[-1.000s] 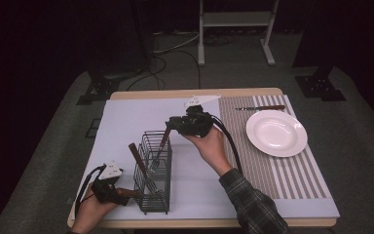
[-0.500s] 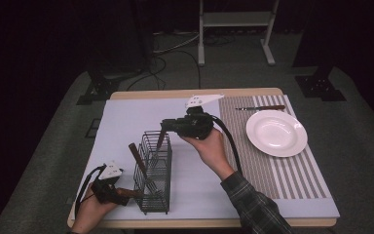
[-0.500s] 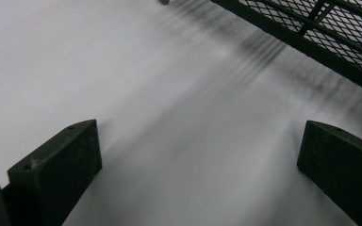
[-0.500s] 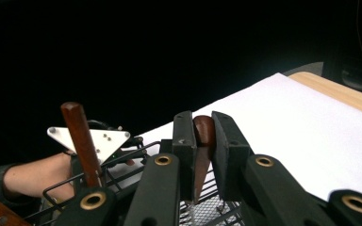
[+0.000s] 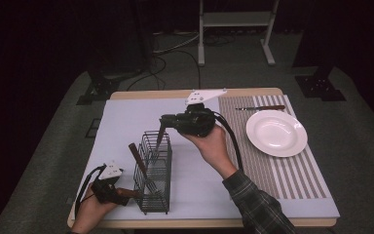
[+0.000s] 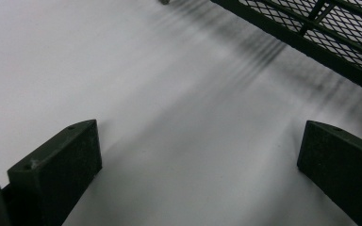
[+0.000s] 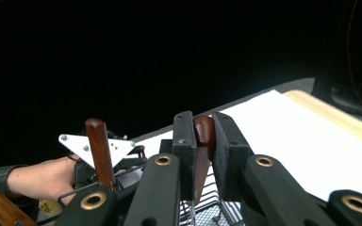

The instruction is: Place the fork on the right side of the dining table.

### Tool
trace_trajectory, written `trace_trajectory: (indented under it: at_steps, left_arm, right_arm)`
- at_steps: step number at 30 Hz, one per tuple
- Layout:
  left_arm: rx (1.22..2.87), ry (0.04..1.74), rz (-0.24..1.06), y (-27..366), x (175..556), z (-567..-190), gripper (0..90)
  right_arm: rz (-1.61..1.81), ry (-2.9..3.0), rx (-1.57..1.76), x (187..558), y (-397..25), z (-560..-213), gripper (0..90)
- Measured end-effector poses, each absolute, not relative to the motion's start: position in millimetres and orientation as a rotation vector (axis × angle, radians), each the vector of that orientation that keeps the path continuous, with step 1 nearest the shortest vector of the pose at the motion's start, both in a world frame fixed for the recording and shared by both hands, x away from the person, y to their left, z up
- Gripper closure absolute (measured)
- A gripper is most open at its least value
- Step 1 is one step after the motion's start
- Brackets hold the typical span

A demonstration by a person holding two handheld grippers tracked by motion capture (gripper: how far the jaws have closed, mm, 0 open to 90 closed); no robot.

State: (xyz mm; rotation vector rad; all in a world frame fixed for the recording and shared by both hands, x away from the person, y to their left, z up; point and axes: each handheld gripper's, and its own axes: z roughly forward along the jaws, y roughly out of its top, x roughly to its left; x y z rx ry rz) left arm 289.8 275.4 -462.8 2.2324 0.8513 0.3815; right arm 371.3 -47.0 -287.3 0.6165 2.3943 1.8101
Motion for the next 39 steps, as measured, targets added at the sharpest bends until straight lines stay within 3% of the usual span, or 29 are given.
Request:
trace_trajectory:
  at_steps: [23,39]
  left_arm:
    - [2.229,0.853,0.384,275.2,289.8,-463.0,0.0]
    - [2.233,0.85,0.384,275.4,289.8,-462.9,0.0]
  right_arm:
    - [1.864,2.22,0.565,353.9,-86.2,-232.9,80.2]
    - [1.843,2.13,0.633,352.1,-128.2,-226.4,80.2]
